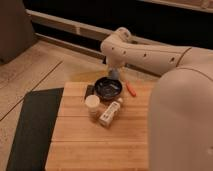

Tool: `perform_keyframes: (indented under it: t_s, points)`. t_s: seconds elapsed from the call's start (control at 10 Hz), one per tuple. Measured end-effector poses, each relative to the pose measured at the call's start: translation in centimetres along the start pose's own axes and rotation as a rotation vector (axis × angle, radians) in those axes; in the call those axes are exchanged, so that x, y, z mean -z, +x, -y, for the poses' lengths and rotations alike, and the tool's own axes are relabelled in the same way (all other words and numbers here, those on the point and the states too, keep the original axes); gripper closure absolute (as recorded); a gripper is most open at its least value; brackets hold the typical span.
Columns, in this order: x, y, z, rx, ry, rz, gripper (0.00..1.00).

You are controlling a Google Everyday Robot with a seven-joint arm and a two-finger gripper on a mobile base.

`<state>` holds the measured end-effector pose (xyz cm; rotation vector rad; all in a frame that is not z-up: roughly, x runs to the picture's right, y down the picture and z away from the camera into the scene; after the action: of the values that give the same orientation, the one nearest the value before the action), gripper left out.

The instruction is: Place the white sponge in the ceramic bowl

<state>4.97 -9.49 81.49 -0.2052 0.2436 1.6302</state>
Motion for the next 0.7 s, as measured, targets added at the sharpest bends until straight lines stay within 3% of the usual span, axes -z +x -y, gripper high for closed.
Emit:
perform_keyframes:
  t_s: [0.4, 0.7]
  points:
    - [-5.9, 1.6, -0.5, 0.05, -0.018, -0.117, 1.0]
    - [-10.5, 1.7, -1.7, 0.092, -0.031, -0.178, 1.0]
